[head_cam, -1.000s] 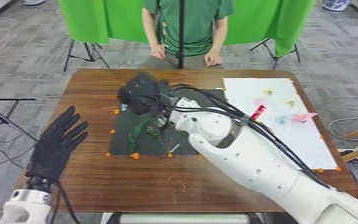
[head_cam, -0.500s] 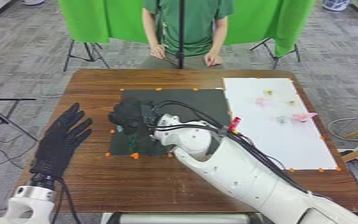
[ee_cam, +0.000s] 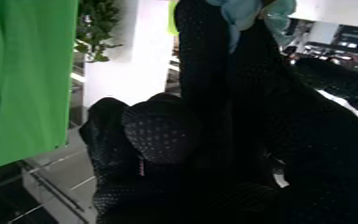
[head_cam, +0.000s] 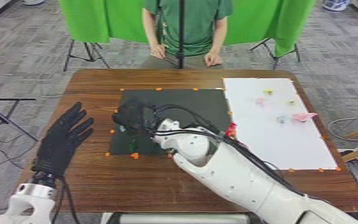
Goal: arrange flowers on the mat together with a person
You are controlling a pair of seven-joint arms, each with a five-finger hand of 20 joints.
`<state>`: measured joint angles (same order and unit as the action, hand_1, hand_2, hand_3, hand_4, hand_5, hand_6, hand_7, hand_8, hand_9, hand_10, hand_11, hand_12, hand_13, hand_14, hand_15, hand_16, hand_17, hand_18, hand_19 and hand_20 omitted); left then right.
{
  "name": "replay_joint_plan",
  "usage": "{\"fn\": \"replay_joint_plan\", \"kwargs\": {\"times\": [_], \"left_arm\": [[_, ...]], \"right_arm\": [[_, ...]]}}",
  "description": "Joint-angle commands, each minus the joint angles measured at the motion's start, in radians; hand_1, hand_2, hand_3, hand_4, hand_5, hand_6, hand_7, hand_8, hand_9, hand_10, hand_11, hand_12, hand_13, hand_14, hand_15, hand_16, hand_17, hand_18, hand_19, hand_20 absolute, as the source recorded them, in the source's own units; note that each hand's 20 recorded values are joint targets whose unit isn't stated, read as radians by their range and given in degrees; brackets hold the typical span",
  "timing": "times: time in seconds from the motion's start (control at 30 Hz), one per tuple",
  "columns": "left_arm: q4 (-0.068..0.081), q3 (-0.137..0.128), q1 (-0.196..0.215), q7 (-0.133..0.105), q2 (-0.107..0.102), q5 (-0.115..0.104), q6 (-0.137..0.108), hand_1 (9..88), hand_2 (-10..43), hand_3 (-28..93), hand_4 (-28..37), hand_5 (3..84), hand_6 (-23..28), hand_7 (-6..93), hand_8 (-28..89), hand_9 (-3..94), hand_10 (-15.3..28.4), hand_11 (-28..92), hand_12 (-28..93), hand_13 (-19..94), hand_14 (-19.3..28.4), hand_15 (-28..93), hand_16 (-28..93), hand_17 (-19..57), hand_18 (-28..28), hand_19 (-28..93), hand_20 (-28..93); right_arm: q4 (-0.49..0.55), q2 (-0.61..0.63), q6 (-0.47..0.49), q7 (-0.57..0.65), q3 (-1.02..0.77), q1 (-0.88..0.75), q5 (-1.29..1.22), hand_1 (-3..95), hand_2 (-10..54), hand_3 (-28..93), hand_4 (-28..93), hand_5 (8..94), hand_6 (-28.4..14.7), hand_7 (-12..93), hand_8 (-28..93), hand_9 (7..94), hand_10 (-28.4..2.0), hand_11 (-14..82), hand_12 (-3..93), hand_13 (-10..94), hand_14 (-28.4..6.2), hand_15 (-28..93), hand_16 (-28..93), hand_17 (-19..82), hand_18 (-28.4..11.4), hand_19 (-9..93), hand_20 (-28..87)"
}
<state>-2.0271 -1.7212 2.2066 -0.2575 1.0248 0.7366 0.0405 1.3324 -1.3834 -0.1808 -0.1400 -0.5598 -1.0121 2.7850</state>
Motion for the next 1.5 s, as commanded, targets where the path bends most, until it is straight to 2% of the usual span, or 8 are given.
{"fn": "replay_joint_plan", "kwargs": {"times": [0.03,0.73,1.13,1.2,1.23,1.27,1.4,1.5], "left_arm": [[0.008,0.005,0.0,0.02,0.007,0.005,0.016,26.2,-5.9,66,-28.3,27.0,2.6,12.5,-8,19.0,9.0,14,15,18,12.5,17,6,-11.8,21.6,38,9],[-0.003,-0.003,0.015,0.024,0.021,0.011,0.016,26.2,-5.7,66,-28.3,27.0,2.6,12.6,-8,19.0,9.1,14,15,18,12.6,17,6,-11.7,21.5,38,9],[-0.026,-0.012,0.046,0.019,0.108,0.02,0.021,26.2,-5.8,66,-28.3,27.3,2.7,12.6,-9,19.2,9.2,14,15,18,12.7,17,6,-11.5,21.6,38,9],[-0.032,0.004,0.048,-0.004,0.114,0.002,-0.021,26.3,-5.6,66,-28.3,27.4,2.7,12.7,-8,19.3,9.2,14,15,18,12.6,17,6,-11.5,21.6,38,9],[-0.055,0.022,0.058,-0.023,0.112,-0.024,-0.102,26.6,-5.4,66,-28.3,27.4,2.8,12.7,-8,19.2,9.1,14,15,18,12.7,17,6,-11.5,21.6,38,9],[-0.052,0.032,0.052,-0.05,0.12,-0.017,-0.122,27.0,-4.7,66,-28.2,28.1,3.1,13.0,-8,19.3,9.1,14,15,18,12.6,17,6,-11.4,21.6,39,9],[-0.052,0.012,0.052,-0.044,0.15,0.011,-0.068,27.4,-4.5,67,-28.2,29.1,3.5,13.9,-9,19.8,9.2,15,15,19,12.5,18,6,-11.2,21.8,39,9],[-0.049,0.005,0.052,-0.03,0.171,0.02,-0.033,27.4,-4.5,67,-28.3,28.9,3.4,14.0,-9,19.5,9.1,15,14,18,12.4,18,5,-11.2,21.7,39,8]], "right_arm": [[0.029,-0.008,0.042,0.038,0.009,-0.013,0.025,52.5,-9.5,75,-28,73.9,4.0,37,-5,90.1,-4.6,5.7,32.9,79,-5.1,75,25,45,-18.7,93,53],[0.122,0.027,0.209,0.149,0.022,-0.012,0.014,33.9,-9.5,79,-28,59.7,0.9,26,-16,68.8,-8.9,18.7,16.3,70,-6.6,77,23,38,-18.5,93,48],[0.581,0.238,0.404,0.135,-0.432,-0.242,-0.491,32.6,-4.8,82,-27,51.0,-1.1,23,-14,60.1,-10.3,20.8,18.7,65,-8.4,75,20,33,-18.6,90,45],[0.673,0.293,0.451,0.173,-0.605,-0.35,-0.764,32.1,-3.9,83,-27,51.1,-1.1,24,-14,58.7,-10.2,22.3,19.5,60,-9.5,74,19,30,-18.4,86,43],[0.706,0.318,0.472,0.197,-0.66,-0.383,-0.846,32.0,-3.9,84,-26,50.8,-1.2,24,-14,57.1,-10.4,22.4,19.8,58,-9.9,73,18,28,-18.2,82,42],[0.744,0.358,0.472,0.206,-0.732,-0.441,-0.941,31.8,-4.1,84,-26,49.4,-1.6,23,-14,54.3,-10.6,22.4,20.1,55,-9.9,69,17,25,-18.2,75,40],[0.811,0.428,0.59,0.217,-1.042,-0.658,-1.248,28.7,-4.9,84,-26,42.0,-2.5,19,-12,42.7,-12.7,16.4,20.3,40,-11.1,45,15,16,-20.0,58,32],[0.828,0.461,0.492,0.154,-1.18,-0.84,-1.44,22.3,-5.5,81,-25,36.5,-3.0,15,-10,36.0,-12.4,9.6,21.4,31,-12.1,23,24,10,-21.0,47,27]]}}
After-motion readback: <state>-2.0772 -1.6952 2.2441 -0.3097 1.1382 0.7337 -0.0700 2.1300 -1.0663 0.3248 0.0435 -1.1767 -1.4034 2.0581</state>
